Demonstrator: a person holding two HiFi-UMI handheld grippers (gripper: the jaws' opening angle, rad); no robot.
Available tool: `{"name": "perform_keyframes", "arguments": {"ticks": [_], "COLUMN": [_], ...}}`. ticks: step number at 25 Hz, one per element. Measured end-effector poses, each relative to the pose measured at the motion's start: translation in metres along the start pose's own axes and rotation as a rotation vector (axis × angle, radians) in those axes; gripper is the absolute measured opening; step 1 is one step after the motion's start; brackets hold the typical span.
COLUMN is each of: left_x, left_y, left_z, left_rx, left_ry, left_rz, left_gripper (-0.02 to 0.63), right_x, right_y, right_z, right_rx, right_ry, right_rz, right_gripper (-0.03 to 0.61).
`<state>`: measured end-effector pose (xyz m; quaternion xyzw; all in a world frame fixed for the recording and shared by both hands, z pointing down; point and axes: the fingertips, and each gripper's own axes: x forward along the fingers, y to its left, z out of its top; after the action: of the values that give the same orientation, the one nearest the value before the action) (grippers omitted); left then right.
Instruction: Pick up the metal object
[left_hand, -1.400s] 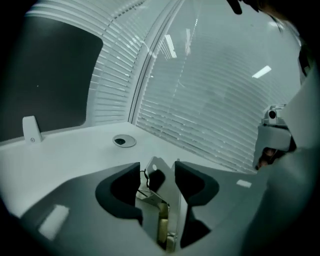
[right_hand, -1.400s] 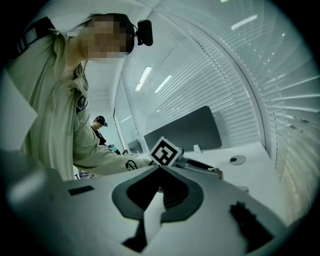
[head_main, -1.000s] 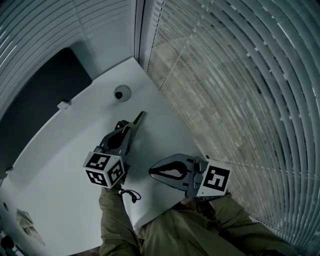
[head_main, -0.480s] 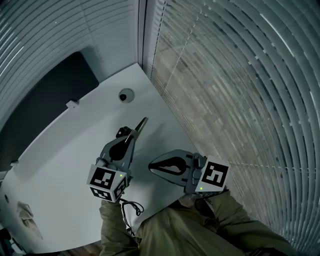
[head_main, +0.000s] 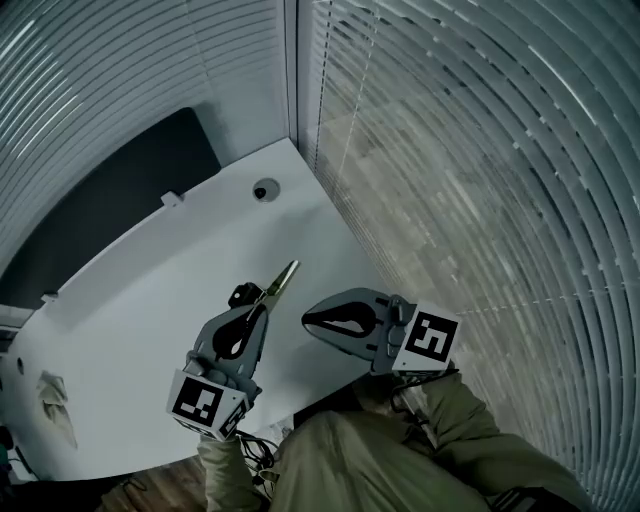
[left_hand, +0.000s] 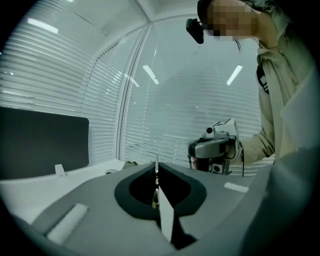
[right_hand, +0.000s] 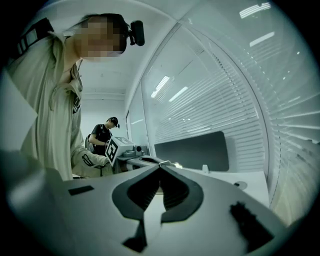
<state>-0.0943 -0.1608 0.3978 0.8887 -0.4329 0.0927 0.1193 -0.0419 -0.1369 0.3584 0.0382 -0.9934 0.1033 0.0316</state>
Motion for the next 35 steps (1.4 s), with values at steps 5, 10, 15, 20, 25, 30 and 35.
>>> {"name": "perform_keyframes", "arguments": {"ticks": [5,10,15,20,25,30,35], "left_x": [-0.029,-0.047,-0.071,-0.116,-0.158,-0.197,-0.23], "left_y": [-0.031,-0.057,-0.085,-0.121,-0.152,-0.177,-0.218], "left_z": [0.02,0.02,0.027,0.027,0.017,0.007,-0.015], "left_rx": [0.032,0.059,0.08,0.114,0.13,0.113,0.097], "left_ry": [-0.068,-0.105,-0.13,-0.176,-0.189,-0.186,-0.167], "left_rz": [0.028,0.032,0.018,0.006,0.011,0.023,0.017], "left_gripper": [0.005,0.005,0.006,0.006,0.005,0.006,0.006], "right_x": [-0.009,-0.015,-0.025,-0.031,-0.03,-0.027,-0.04], "right_y": [0.026,0.054,0.085,0.137,0.187,0.236,0.286], "right_z": [0.01,0.011,0.021,0.018,0.006,0.0,-0.017], "right_rx": [-0.032,-0.088,-0.117,-0.164,-0.184,-0.171,-0.17], "right_ry": [-0.018,-0.028,-0.03,-0.034,-0.023,0.0,0.032], "right_rz": [0.036,0.048,0.029,0.018,0.026,0.025,0.025], "right_gripper": [0.005,0.005,0.005,0.005,0.005,0.005,0.005]}}
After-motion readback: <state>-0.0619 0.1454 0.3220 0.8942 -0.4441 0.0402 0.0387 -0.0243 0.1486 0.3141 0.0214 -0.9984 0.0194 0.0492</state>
